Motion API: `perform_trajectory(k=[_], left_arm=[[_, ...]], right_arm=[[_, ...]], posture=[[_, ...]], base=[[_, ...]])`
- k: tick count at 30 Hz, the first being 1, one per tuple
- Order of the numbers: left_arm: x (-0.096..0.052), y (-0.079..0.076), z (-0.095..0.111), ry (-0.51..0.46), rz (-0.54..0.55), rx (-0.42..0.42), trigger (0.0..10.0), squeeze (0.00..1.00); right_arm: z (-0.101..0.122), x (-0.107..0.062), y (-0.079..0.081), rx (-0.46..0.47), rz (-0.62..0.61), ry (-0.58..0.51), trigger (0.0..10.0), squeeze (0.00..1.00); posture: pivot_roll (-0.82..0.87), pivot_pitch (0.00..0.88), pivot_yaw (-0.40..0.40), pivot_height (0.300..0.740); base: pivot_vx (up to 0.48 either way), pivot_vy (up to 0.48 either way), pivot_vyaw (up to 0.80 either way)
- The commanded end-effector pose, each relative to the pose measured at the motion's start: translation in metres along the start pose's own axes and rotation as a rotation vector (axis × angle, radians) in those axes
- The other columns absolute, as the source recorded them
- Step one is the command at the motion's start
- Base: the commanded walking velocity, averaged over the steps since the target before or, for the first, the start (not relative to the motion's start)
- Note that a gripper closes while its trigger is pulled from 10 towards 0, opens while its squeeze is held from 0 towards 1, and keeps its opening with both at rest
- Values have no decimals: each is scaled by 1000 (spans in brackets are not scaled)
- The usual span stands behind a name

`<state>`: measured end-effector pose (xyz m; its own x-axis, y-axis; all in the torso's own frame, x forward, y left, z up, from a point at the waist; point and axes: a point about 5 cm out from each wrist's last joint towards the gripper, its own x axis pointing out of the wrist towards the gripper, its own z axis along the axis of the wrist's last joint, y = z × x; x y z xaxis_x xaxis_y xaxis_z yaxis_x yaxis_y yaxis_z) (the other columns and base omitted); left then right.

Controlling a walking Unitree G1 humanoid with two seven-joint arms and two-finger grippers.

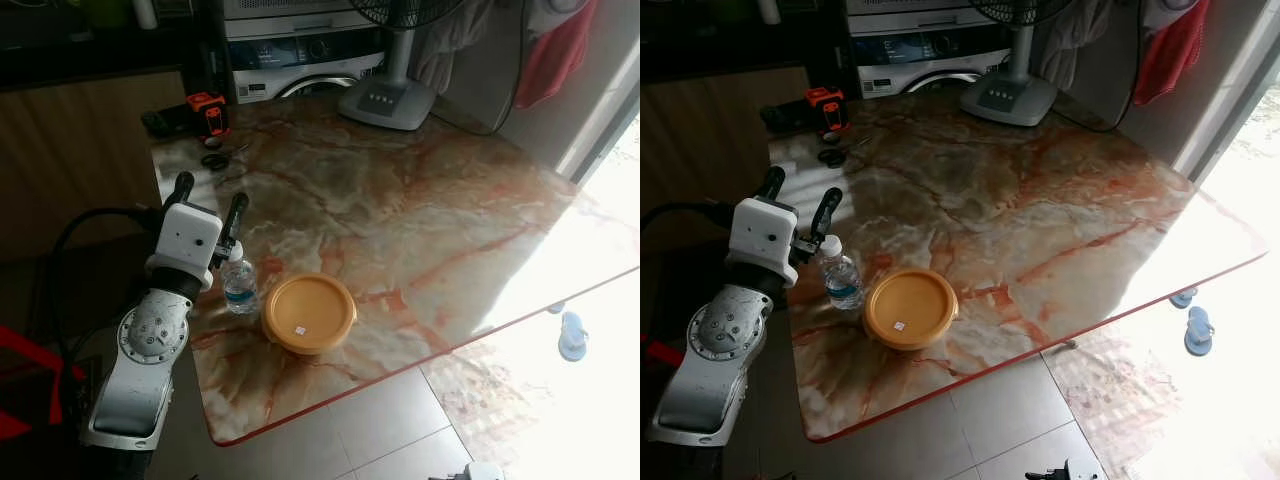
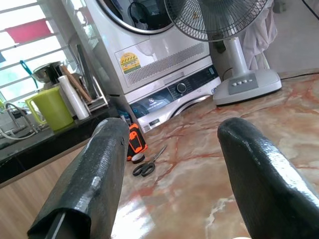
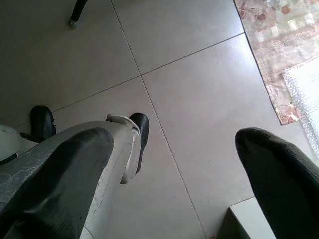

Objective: Restocking fridge

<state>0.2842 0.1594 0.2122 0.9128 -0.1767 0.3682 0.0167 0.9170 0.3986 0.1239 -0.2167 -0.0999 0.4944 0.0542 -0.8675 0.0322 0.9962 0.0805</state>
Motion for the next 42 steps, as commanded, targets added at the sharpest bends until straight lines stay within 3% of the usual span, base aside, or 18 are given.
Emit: perform_trajectory(k=[1, 25, 31, 34, 36, 41, 42], left_arm=[[0, -2, 4, -10, -9, -6, 10000, 0], [1, -7, 6, -7, -38, -40, 10000, 0], [5, -6, 12, 21, -49, -149, 10000, 0], [12, 2, 24, 33, -98, -257, 10000, 0], [13, 5, 26, 39, -112, -277, 10000, 0], [13, 7, 26, 184, -275, -243, 10000, 0], [11, 9, 22, 257, -318, -225, 10000, 0]], right_arm=[[-2, -1, -2, 20, -4, 0, 10000, 0], [0, -1, -2, 21, 2, -3, 10000, 0], [-1, -1, -2, 13, 0, 5, 10000, 0], [-1, -1, -2, 13, 3, 5, 10000, 0], [-1, -1, -2, 14, 4, 4, 10000, 0], [0, -1, -2, 10, 5, 5, 10000, 0], [0, -1, -2, 9, 6, 6, 10000, 0]], posture=[[19, 50, -67, 740], [25, 54, -72, 740], [27, 58, -75, 740], [31, 58, -76, 740], [31, 58, -76, 740], [40, 59, -76, 740], [45, 59, -76, 740]], base=[[0, 0, 0], [0, 0, 0], [0, 0, 0], [0, 0, 0], [0, 0, 0], [0, 0, 0], [0, 0, 0]])
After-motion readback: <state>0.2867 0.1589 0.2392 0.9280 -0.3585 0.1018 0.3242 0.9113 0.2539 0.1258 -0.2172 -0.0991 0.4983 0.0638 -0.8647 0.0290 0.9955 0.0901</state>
